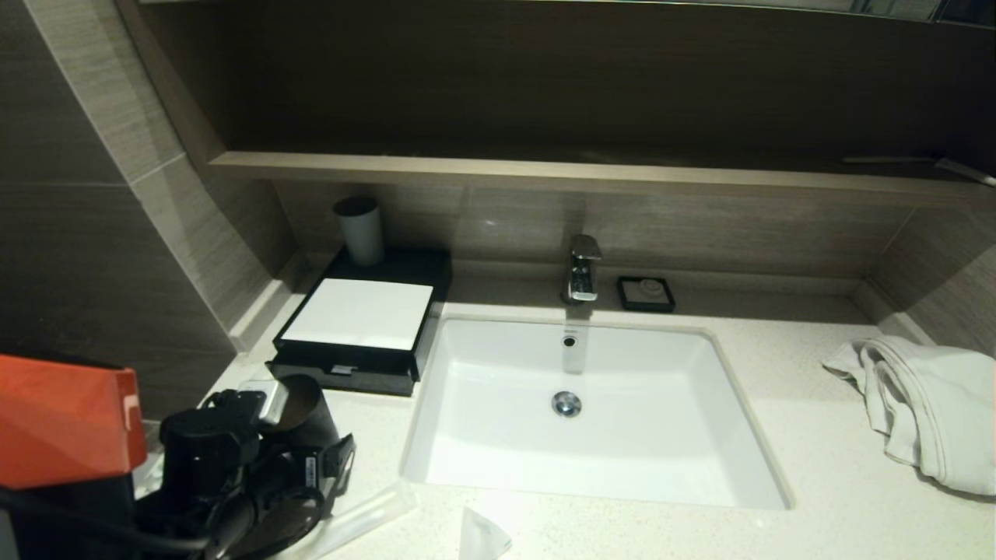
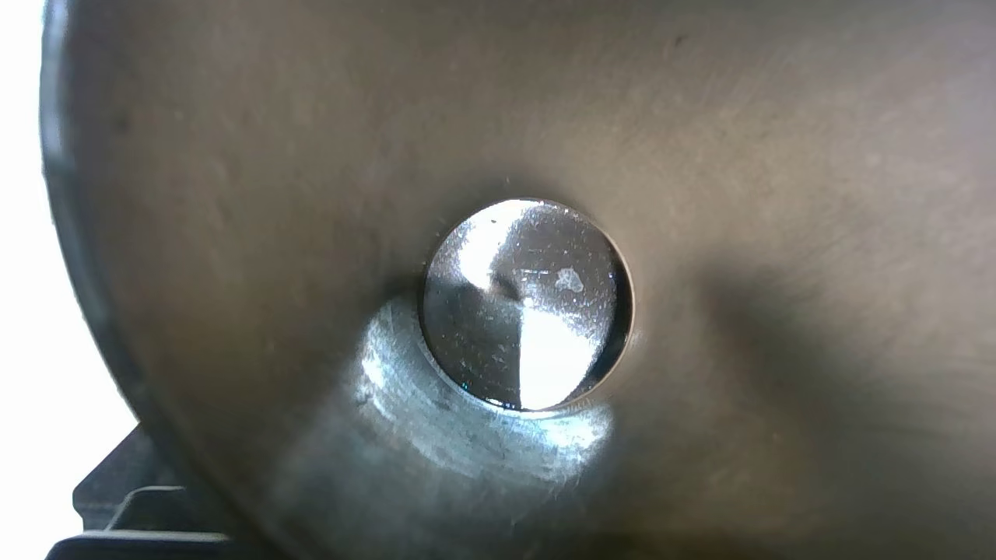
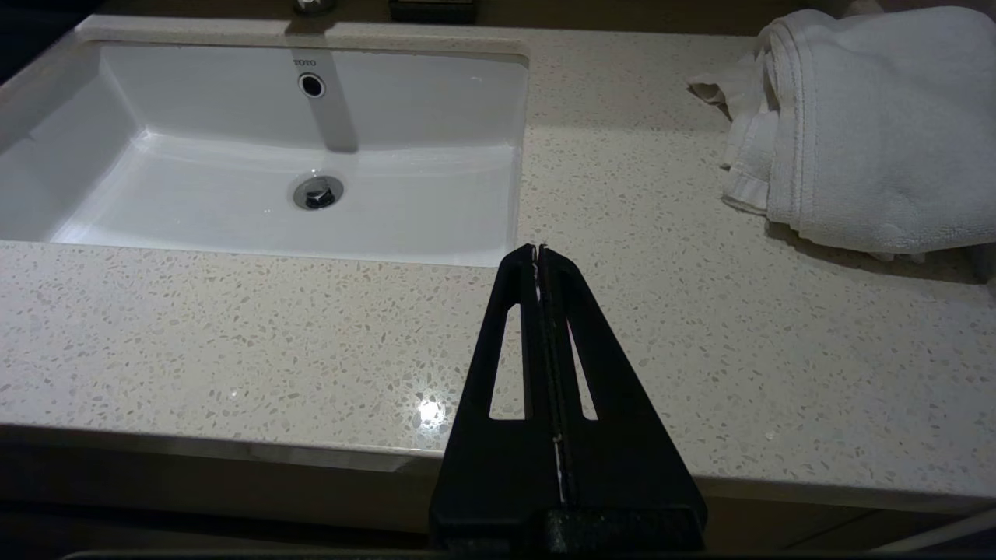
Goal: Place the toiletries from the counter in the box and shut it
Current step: Pick up the cup
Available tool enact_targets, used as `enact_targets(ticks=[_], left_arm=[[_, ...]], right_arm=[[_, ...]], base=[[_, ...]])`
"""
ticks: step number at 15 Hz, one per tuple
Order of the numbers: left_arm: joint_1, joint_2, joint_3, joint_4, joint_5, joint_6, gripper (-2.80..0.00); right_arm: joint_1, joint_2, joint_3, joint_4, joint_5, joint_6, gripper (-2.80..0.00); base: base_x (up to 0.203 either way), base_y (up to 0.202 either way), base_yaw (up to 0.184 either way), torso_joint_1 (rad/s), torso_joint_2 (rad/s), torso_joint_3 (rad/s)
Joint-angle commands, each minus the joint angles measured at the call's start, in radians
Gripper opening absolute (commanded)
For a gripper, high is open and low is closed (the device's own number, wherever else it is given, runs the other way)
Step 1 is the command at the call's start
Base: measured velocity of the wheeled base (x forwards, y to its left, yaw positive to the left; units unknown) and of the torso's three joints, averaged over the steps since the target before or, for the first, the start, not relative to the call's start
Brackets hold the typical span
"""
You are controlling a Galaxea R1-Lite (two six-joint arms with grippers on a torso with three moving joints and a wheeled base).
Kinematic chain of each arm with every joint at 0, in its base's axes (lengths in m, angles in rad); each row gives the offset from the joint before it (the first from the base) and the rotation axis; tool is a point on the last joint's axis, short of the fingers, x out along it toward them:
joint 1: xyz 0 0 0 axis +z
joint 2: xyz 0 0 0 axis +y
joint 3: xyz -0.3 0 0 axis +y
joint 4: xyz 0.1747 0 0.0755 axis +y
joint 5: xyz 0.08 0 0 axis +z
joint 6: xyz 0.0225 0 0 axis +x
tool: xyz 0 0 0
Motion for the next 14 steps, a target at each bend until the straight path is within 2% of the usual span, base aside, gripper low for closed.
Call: enact_targets(ticks=[1,7,8,14], left_arm=[[0.0,0.001,-0.002,-0.009,0.001,-0.001,0.0],[0.0,0.001,-0.002,-0.009,0.001,-0.001,0.0],[0.0,-0.001,-0.002,-0.009,0.001,0.001,-2.8],[0.0,-0.001,-0.003,-0.009,0.001,0.001,-2.8]], right_arm=[[0.0,0.0,0.0,0.0,0.0,0.0,-2.8],[0.0,0.0,0.0,0.0,0.0,0.0,-2.8],[0.0,0.0,0.0,0.0,0.0,0.0,-2.8],[0.0,0.0,0.0,0.0,0.0,0.0,-2.8]], base=[[0.0,0.0,0.0,0.0,0.0,0.0],[0.0,0.0,0.0,0.0,0.0,0.0],[0.0,0.0,0.0,0.0,0.0,0.0],[0.0,0.0,0.0,0.0,0.0,0.0]])
